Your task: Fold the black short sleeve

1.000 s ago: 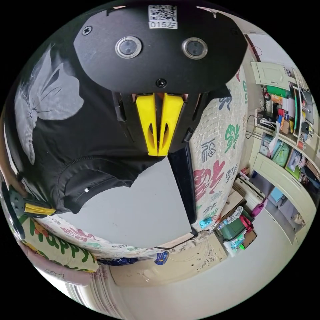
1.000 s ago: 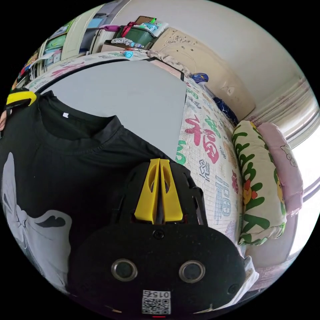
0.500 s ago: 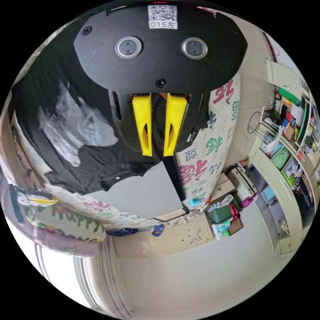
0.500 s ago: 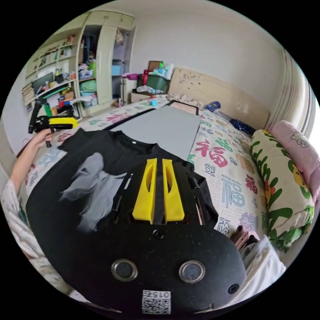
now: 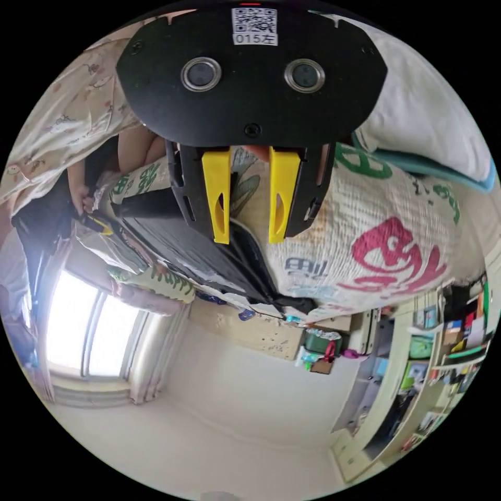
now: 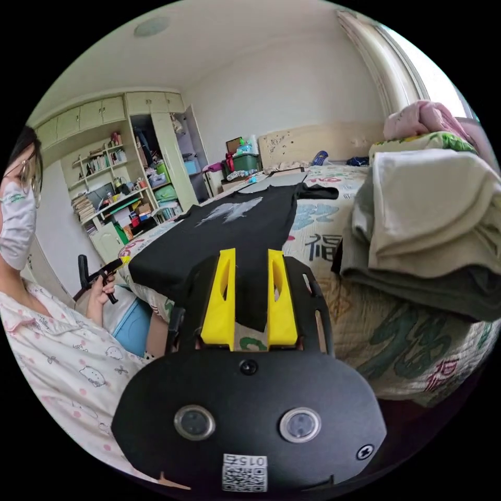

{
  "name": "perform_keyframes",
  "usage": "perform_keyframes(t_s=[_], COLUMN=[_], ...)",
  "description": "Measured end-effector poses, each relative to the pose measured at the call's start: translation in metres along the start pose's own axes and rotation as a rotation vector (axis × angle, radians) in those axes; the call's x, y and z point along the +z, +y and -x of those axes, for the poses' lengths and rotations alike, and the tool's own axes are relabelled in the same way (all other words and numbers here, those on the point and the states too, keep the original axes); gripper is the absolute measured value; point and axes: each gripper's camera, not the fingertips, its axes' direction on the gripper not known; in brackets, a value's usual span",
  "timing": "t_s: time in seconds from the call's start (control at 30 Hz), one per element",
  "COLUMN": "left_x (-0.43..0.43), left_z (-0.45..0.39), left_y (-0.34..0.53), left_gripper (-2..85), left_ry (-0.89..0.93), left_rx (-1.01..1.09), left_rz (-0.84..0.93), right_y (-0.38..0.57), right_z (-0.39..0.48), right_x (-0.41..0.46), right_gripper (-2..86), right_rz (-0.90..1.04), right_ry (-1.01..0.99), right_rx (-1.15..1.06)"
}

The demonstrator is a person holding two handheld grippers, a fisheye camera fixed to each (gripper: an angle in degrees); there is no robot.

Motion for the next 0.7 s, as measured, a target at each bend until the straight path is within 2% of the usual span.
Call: perform_keyframes(t_s=[0.1, 0.2, 0.5, 0.7], left_x=[-0.008, -0.022, -0.052, -0.077], left_z=[0.014, 0.018, 0.021, 0.014], left_y=[0.016, 0.018, 0.019, 0.002], left_gripper=[11.8, 11.8, 8.7, 0.9], left_ry=[0.014, 0.016, 0.097, 0.070], left_rx=[-0.048, -0.058, -0.063, 0.005], left_rz=[0.010, -0.013, 0.018, 0.053], right_y=[0.021, 0.034, 0.037, 0.041], right_z=[-0.027, -0.049, -0.116, -0.165], right_x=[0.011, 0.006, -0.001, -0.024], right_gripper=[12.3, 12.0, 0.9, -0.1], right_rz=[0.046, -0.004, -0.003, -0.092], right_ry=[0.002, 0.016, 0.020, 0.015], right_rx=[0.045, 0.063, 0.054, 0.093])
